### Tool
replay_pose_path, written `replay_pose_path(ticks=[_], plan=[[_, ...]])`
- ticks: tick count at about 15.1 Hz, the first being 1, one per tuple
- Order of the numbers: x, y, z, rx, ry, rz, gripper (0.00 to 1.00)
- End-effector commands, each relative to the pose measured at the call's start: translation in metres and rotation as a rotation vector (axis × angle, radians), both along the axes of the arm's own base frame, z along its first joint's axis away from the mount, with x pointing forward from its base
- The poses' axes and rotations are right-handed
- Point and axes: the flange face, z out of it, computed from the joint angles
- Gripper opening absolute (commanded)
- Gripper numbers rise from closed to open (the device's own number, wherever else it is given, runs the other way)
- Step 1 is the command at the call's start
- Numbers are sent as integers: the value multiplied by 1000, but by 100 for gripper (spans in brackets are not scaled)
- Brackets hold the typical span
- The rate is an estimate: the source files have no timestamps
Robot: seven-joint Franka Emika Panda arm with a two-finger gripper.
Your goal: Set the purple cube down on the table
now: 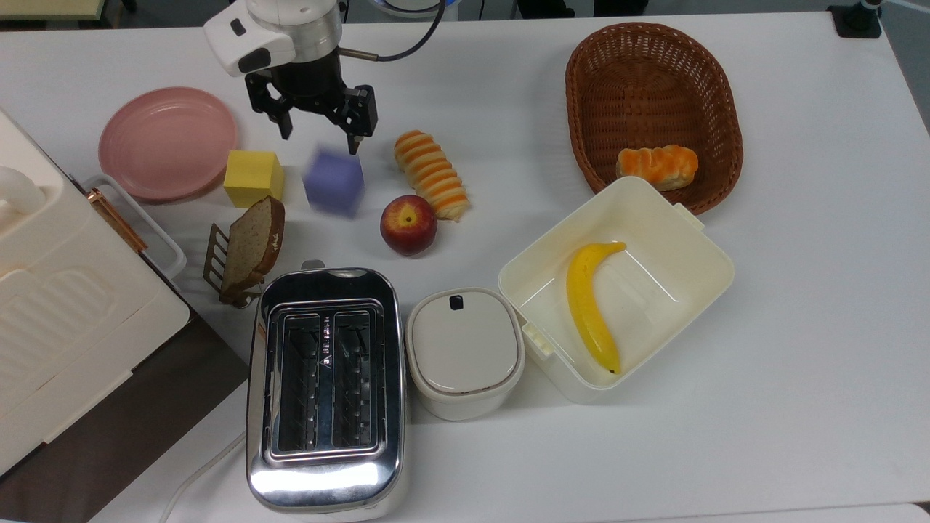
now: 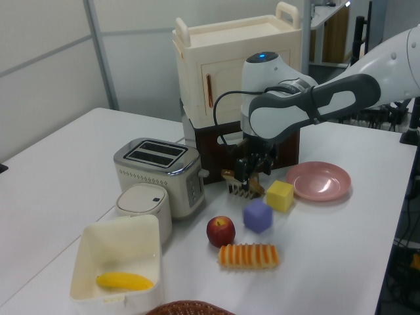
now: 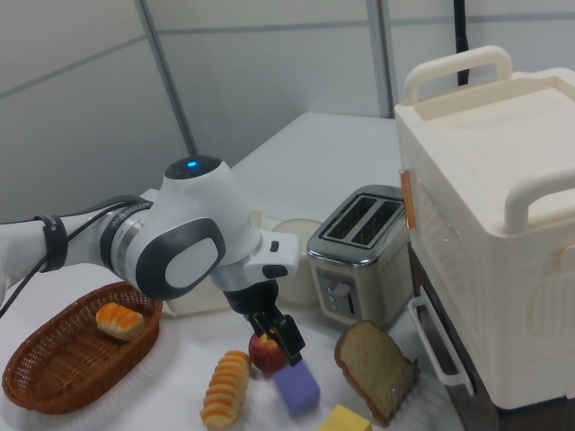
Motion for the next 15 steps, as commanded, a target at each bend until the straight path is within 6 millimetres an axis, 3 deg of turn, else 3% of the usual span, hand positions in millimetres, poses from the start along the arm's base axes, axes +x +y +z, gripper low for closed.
replay_pose_path(ticks=[1, 4, 5, 6, 7, 9, 10, 11, 13, 15], plan=[[-2, 4, 4, 12, -9, -8, 100], [-3, 4, 18, 17, -30, -11, 100], [-4, 2, 40, 24, -66, -22, 100], [-8, 2, 76, 38, -85, -41, 100], [-18, 1, 124, 55, -90, -46, 100], [-38, 18, 185, 88, -75, -10, 100], [-55, 29, 227, 107, -84, 19, 100], [-70, 36, 249, 118, -77, 41, 100], [-78, 42, 249, 126, -61, 60, 100], [-74, 51, 219, 126, -7, 78, 100]])
